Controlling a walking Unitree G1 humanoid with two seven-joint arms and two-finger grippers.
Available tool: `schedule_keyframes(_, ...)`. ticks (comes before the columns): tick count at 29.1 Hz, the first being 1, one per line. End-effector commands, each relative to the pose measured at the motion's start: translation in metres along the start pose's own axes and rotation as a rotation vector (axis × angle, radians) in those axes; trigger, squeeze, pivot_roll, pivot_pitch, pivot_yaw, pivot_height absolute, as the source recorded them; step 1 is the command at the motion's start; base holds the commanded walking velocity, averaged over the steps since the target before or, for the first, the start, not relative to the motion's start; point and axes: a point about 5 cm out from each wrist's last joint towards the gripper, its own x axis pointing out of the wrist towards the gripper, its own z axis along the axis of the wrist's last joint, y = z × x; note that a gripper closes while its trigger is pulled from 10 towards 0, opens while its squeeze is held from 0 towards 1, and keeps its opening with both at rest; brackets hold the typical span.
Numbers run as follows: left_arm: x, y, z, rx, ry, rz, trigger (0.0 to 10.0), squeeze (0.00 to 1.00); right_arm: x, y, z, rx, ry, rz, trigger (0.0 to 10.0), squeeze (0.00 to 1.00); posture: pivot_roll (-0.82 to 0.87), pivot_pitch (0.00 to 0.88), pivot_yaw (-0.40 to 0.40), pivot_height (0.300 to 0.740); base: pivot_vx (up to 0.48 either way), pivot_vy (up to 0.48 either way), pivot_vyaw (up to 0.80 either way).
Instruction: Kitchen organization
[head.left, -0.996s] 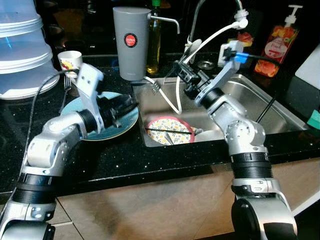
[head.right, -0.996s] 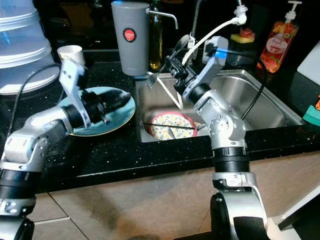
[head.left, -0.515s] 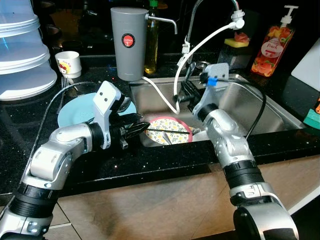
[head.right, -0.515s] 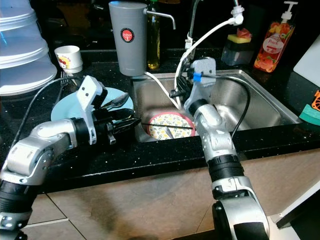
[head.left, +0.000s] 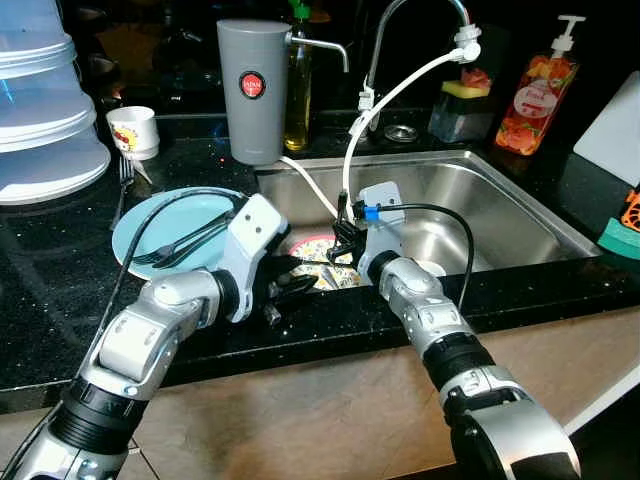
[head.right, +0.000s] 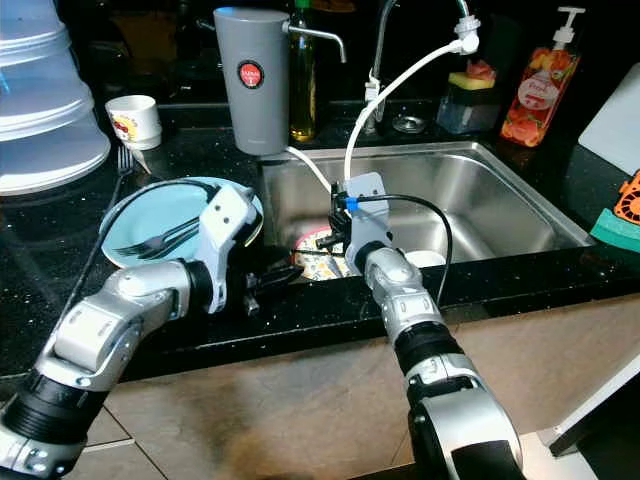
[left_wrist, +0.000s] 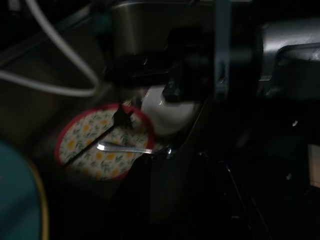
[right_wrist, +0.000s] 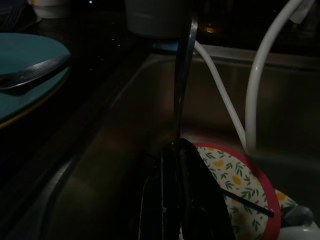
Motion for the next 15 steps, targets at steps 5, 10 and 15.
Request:
schedule_keyframes(5,-0.004,0.010,-0.012,-0.001,0.094,0.112,10.0,0.00,0.000,0.004,-0.016,0.057,0.059,0.011,0.0,0.00,-0.03,0.078,-0.062,0.740,0.000,0.000,0.00)
schedule_keyframes(10,-0.004,0.016,-0.010,-0.009,0.089,0.163,10.0,0.00,0.003,0.007,-0.016,0.050,0.091,0.040,3.9,0.00,-0.03,0.081,-0.062,0.740,0.000,0.000,0.00)
schedule_keyframes(15,-0.003,0.015,-0.009,-0.011,0.078,0.161,10.0,0.00,0.004,0.009,-0.018,0.048,0.108,0.062,10.0,0.04,-0.04,0.080,-0.060,0.740,0.000,0.000,0.00)
